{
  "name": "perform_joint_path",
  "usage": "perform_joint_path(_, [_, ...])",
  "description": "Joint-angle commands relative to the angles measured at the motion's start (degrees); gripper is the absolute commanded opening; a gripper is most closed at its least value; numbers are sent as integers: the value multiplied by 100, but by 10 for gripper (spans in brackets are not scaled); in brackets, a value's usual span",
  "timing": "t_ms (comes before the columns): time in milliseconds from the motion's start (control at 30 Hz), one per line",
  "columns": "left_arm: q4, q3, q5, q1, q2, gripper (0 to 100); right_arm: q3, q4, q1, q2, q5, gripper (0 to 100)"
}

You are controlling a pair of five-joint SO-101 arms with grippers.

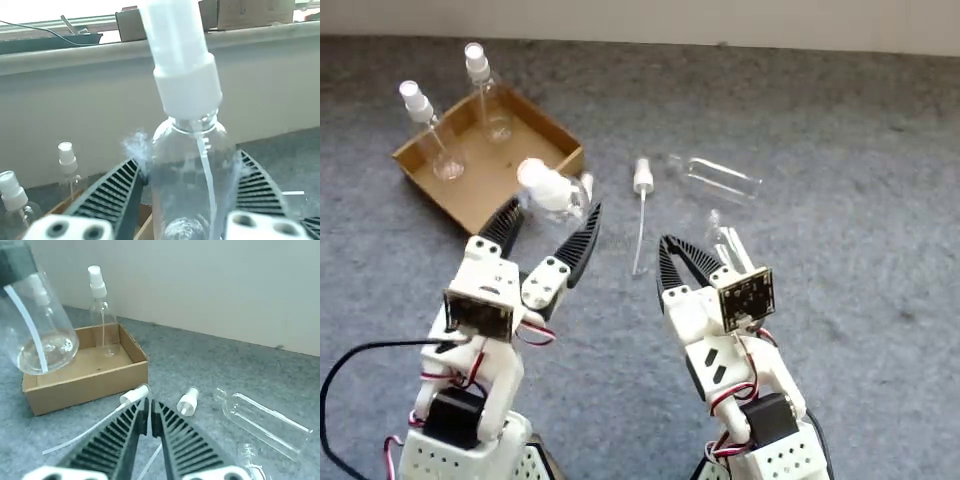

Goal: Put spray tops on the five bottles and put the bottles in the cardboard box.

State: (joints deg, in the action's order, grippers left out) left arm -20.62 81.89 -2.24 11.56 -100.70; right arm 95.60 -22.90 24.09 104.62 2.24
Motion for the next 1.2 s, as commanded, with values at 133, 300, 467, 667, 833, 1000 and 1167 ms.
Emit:
perform_joint_path(133, [202, -1534, -26, -22, 2448, 147, 901, 224, 207, 75, 26, 5])
perform_joint_path(300, [862, -2009, -18, -13, 3635, 147, 901, 224, 804, 75, 26, 5])
perform_joint_path(467, [1486, -2123, -18, 444, 4576, 147, 901, 224, 1314, 75, 53, 5])
perform_joint_path(667, [1565, -2105, -9, 1314, 4892, 147, 901, 180, 1332, 75, 62, 5])
perform_joint_path(833, [1565, -2114, -9, 1719, 4892, 147, 901, -163, 1323, 66, 53, 5])
perform_joint_path(1000, [1556, -2114, -9, 1877, 4892, 147, 901, -312, 1323, 66, 62, 5])
perform_joint_path(1167, [1538, -2114, -9, 1930, 4884, 147, 892, -312, 1305, 40, 62, 5])
